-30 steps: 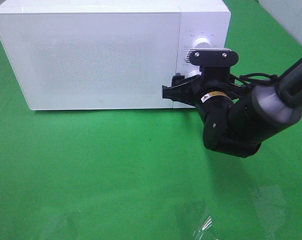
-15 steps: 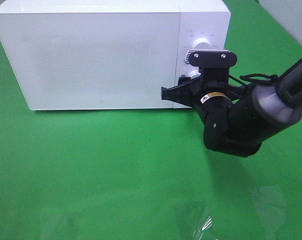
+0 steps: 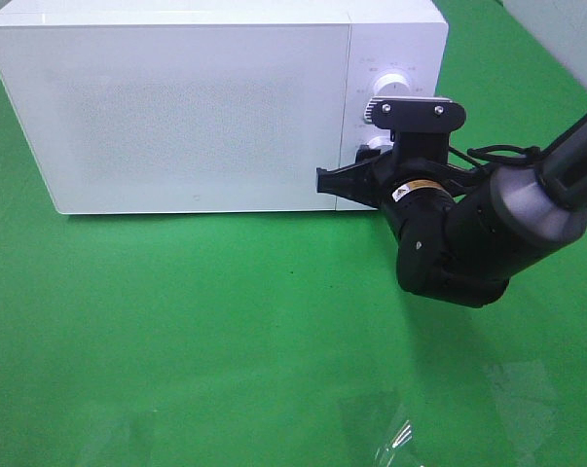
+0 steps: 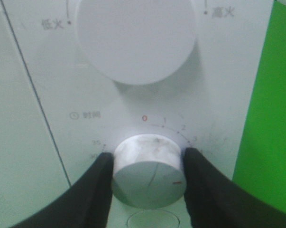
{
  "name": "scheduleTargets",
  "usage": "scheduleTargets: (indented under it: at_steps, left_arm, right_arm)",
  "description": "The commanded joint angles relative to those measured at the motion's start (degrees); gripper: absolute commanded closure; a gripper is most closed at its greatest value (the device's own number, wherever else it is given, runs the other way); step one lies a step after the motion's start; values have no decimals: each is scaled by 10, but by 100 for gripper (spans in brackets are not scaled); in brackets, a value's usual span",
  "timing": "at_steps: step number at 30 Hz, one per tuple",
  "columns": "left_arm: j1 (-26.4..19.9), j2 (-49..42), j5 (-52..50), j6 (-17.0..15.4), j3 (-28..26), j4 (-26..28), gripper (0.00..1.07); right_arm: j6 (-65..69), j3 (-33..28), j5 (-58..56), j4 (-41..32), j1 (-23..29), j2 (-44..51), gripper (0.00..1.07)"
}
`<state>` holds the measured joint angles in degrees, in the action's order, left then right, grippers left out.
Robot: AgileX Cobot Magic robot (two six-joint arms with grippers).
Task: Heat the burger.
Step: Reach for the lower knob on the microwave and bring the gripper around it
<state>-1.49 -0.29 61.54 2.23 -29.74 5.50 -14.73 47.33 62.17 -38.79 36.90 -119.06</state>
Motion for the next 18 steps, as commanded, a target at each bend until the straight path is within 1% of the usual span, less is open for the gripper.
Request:
scheduleTargets:
  at_steps: [1, 4, 5, 6, 7, 8, 9, 10, 11, 12, 13, 14, 15, 16, 17, 18]
  left_arm:
    - [-2, -9, -3, -2, 1, 2, 8]
    - [-2, -9, -3, -2, 1, 2, 8]
    - [-2, -9, -3, -2, 1, 2, 8]
    - [-2, -9, -3, -2, 1, 2, 8]
    - [-2, -9, -3, -2, 1, 2, 8]
    - [-2, -9, -3, -2, 1, 2, 8]
    - [-2, -9, -3, -2, 1, 2, 8]
    - [-2, -9, -3, -2, 1, 2, 8]
    - [-2, -9, -3, -2, 1, 2, 8]
    - [-2, -9, -3, -2, 1, 2, 8]
    - [-2, -9, -3, -2, 1, 2, 8]
    - [-2, -9, -3, -2, 1, 2, 8]
    - [-2, -9, -3, -2, 1, 2, 8]
    - [-2, -9, -3, -2, 1, 2, 8]
    - [-2, -9, -3, -2, 1, 2, 8]
    - [-2, -9, -3, -2, 1, 2, 8]
  right_arm:
    - [33, 5, 44, 45, 1, 3, 107]
    - [65, 5, 50, 57, 1, 3, 107]
    - [105, 5, 57, 67, 1, 3, 107]
    - [105, 5, 57, 67, 1, 3, 107]
    - [159, 5, 61, 76, 1, 3, 107]
    - [159, 5, 61, 76, 1, 3, 107]
    - [244, 5, 61, 77, 1, 3, 107]
    - [244, 5, 61, 77, 1, 3, 107]
    - [343, 5, 62, 83, 1, 3, 107]
    - [394, 5, 66, 89, 1, 3, 107]
    - [394, 5, 66, 89, 1, 3, 107]
    - [492, 5, 83, 107, 1, 3, 107]
    - [492, 5, 83, 107, 1, 3, 107]
    - [592, 5, 111, 127, 1, 3, 107]
    - [592, 5, 111, 127, 1, 3, 107]
    - [685, 5, 140, 143, 1, 3, 107]
